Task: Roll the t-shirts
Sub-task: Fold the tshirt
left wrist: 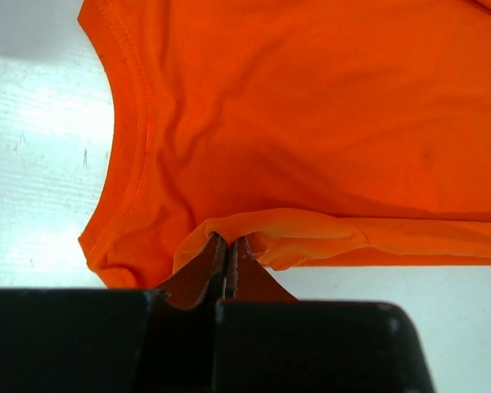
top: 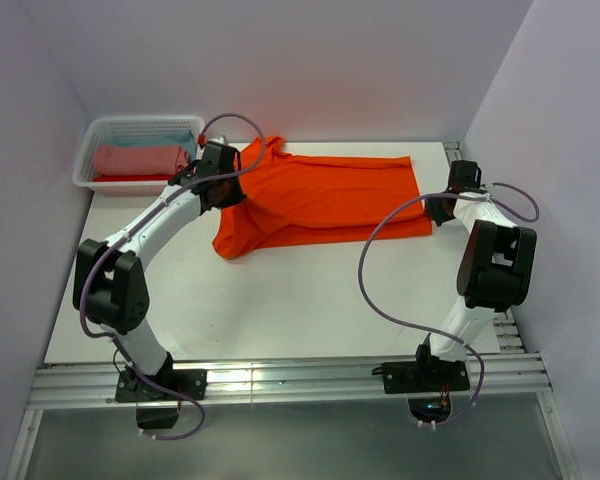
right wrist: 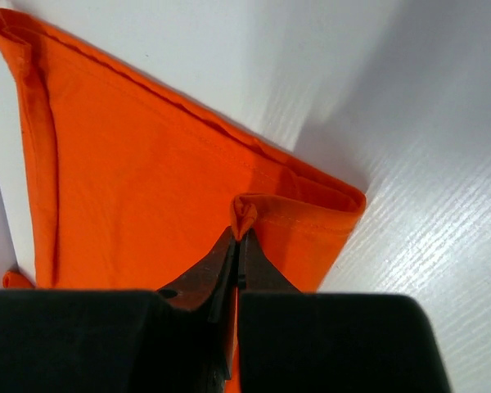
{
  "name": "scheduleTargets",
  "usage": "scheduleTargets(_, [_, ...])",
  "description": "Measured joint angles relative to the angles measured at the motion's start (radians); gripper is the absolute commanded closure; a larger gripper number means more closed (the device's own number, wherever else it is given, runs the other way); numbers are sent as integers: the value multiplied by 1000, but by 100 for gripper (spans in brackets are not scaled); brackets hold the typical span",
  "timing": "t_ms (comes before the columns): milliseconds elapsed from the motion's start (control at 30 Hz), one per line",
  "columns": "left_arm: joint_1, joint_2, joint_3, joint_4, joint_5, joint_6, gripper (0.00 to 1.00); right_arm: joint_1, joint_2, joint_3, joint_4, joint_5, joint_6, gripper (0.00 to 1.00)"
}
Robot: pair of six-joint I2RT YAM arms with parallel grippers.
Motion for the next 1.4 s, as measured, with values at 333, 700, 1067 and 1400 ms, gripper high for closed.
scheduleTargets(333, [13,108,60,42,2,28,98,14,95,56,-4,6,0,73])
scheduleTargets(700, [61,153,96,108,36,45,52,21,89,70,17,13,-21,46])
scheduleTargets(1067, [76,132,64,130,62,47,44,22,-187,-233,106,27,-52,67])
scheduleTargets(1400, [76,-132,-193,174,106,34,48,22,-77,-217,160,-13,-61,89])
